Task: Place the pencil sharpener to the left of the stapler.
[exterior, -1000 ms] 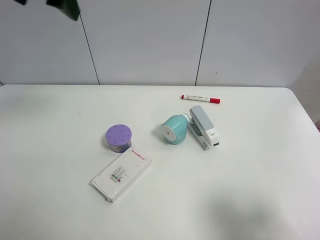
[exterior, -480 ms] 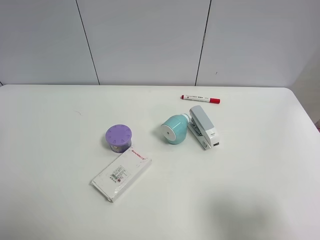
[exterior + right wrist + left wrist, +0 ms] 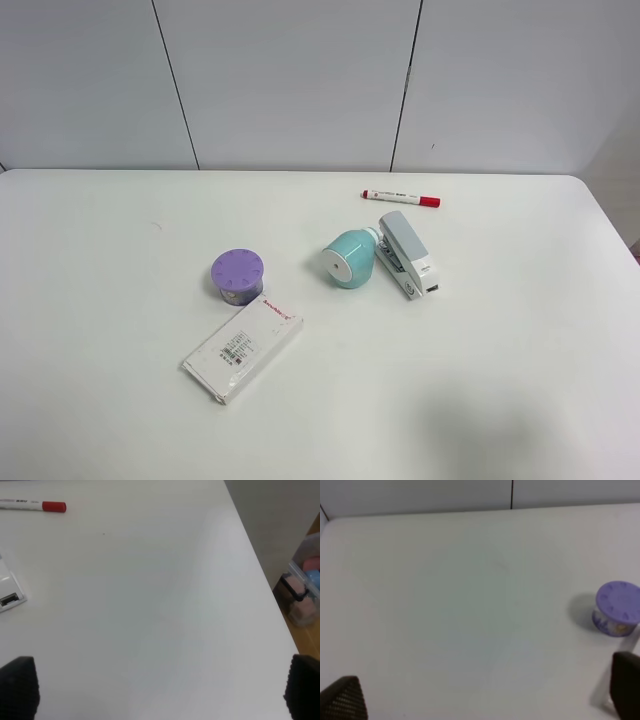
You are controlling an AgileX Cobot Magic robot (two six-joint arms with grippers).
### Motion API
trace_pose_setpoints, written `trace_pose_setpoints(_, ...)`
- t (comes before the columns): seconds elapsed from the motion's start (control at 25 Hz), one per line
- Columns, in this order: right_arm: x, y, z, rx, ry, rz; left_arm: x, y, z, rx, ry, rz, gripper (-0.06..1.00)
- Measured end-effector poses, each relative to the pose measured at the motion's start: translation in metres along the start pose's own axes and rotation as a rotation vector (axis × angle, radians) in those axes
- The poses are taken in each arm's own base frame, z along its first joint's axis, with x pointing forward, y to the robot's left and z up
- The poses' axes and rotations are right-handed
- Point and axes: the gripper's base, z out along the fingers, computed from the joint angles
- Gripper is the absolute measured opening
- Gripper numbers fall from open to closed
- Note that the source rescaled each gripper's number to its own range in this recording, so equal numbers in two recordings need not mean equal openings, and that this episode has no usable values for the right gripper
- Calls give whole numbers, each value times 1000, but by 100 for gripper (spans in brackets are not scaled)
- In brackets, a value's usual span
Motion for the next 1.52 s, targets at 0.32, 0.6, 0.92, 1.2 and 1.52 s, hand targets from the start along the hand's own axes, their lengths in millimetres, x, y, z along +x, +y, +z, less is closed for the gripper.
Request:
trace_pose_setpoints(0.32, 0, 0, 0, 0, 0, 0, 43, -2, 0, 0, -8, 71, 98)
trace_pose_setpoints(0.6, 0, 0, 0, 0, 0, 0, 47, -2, 2, 2, 15, 71, 98)
trace_pose_setpoints(0.92, 0, 0, 0, 0, 0, 0, 49, -2, 0, -5, 1, 30, 98)
trace_pose_setpoints(1.2, 0, 0, 0, 0, 0, 0, 49, 0, 0, -22, 2, -3, 98)
trace_pose_setpoints(1.52, 0, 0, 0, 0, 0, 0, 49, 2, 0, -33, 2, -24, 98)
